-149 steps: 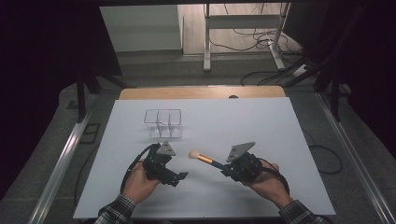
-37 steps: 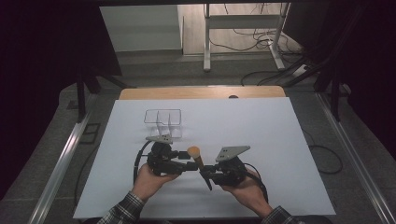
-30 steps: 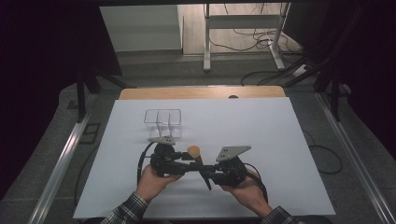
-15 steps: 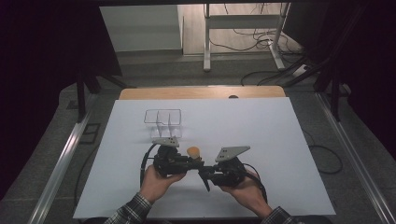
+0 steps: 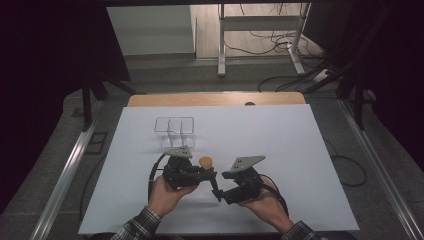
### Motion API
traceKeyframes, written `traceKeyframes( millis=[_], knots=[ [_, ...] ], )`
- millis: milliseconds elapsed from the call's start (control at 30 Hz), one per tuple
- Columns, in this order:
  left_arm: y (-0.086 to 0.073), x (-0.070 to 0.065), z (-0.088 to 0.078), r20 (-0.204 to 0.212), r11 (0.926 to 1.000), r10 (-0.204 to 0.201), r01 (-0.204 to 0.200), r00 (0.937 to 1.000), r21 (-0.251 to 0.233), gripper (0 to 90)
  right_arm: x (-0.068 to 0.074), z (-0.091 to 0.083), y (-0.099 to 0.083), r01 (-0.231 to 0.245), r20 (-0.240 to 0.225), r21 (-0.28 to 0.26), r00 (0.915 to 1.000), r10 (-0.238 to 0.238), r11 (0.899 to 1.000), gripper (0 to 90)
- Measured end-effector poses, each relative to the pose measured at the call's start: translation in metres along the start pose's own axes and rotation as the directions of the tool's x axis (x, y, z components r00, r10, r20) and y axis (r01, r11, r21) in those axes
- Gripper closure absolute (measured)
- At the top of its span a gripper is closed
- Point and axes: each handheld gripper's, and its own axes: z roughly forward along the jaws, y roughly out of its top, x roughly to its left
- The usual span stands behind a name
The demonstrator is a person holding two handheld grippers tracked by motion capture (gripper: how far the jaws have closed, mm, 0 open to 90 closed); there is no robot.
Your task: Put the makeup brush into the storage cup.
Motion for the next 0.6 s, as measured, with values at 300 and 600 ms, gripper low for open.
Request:
traceKeyframes(
  millis=[300,600],
  knots=[
    [0.000,0.001,-0.008,-0.031,1.0000,0.007,-0.007,0.9995,-0.005,73.4,-0.002,0.000,-0.002,0.004,0.016,0.007,0.9999,-0.004,1.000,14.7],
    [-0.001,0.003,-0.014,-0.054,0.9999,0.015,-0.015,0.9984,-0.001,73.4,-0.005,-0.003,-0.006,-0.007,0.022,0.011,0.9997,0.007,1.000,8.9]
  ],
)
